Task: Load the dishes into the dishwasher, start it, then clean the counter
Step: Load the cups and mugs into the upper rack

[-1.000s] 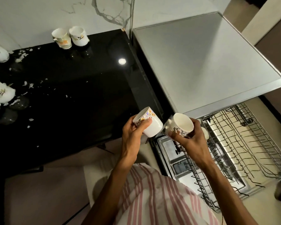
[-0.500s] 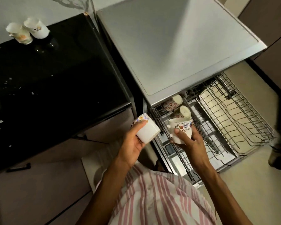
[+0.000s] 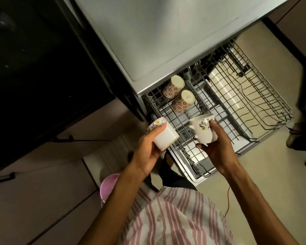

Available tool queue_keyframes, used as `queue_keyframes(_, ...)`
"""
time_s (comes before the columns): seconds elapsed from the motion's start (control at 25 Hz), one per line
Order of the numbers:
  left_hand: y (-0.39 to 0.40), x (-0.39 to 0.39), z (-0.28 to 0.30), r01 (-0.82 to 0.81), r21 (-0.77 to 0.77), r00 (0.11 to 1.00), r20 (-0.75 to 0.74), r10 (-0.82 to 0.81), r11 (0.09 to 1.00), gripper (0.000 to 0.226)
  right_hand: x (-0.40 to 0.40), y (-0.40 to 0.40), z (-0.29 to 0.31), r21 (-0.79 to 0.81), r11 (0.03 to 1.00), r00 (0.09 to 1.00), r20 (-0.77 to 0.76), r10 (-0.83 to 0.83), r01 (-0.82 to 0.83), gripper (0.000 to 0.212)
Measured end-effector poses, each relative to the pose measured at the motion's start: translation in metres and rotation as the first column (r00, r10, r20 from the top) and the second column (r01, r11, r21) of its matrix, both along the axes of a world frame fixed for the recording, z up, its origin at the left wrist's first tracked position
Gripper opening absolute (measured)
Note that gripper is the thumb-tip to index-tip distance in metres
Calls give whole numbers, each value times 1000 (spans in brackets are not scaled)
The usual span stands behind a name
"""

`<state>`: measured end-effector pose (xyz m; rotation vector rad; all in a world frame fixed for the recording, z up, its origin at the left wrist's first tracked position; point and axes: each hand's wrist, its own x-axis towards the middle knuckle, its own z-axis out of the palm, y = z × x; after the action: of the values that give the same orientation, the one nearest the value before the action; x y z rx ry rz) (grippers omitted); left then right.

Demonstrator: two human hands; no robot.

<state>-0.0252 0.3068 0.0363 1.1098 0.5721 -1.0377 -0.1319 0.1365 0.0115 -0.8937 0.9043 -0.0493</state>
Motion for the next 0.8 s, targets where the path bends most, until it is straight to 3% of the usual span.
queue_keyframes(0.08,-7,-3,-10,-24,-25,998,-61,22,999,36,-4,-12,-10,-2,999,999,-21,-36,35,59)
queue_keyframes(0.24,-21,-9,-43,-78,-50,985,-160,69,996,36,-4,-43,-36,-60,996,996,-51,-72,69,46)
queue_keyframes(0.32,-27,-11,-62,-104,-63,971,-222,87,993,36,1,-57,-48,-138,990,996,-85,-32,20,47)
queue_keyframes(0.4,-33,-13,-80,-105,-90,961,-265,78,990,32,10,-68,-65,-308,942,978,-194,71,-130,52)
queue_keyframes(0.48,-43,-12,-97,-100,-125,956,-286,61,987,31,22,-79,-91,-473,820,926,-336,171,-323,59)
queue_keyframes(0.6,-61,-10,-119,-126,-114,951,-298,87,985,32,39,-89,-135,-637,533,829,-469,304,-556,69)
queue_keyframes(0.8,-78,-6,-144,-174,-106,937,-325,132,979,35,66,-100,-194,-700,50,645,-624,441,-712,75)
